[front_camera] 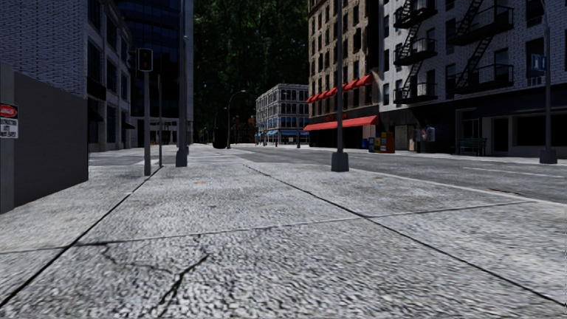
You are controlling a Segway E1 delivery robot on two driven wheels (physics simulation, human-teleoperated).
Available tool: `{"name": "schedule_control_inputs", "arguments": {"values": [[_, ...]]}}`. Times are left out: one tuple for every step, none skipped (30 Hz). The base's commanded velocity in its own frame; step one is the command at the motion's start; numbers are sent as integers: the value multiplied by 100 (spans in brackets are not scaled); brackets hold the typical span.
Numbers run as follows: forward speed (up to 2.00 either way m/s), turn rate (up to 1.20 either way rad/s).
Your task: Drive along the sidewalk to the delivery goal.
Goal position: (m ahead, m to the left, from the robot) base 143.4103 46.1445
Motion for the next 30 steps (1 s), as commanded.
{"name": "schedule_control_inputs", "arguments": {"values": [[177,0],[200,0],[200,0],[200,0],[200,0],[200,0],[200,0],[200,0],[200,0],[200,0],[200,0],[200,0],[200,0],[200,0],[200,0],[200,0],[200,0],[200,0],[200,0],[200,0],[200,0],[200,0],[200,0],[200,0],[200,0],[200,0],[200,0],[200,0],[200,0],[200,0]]}}
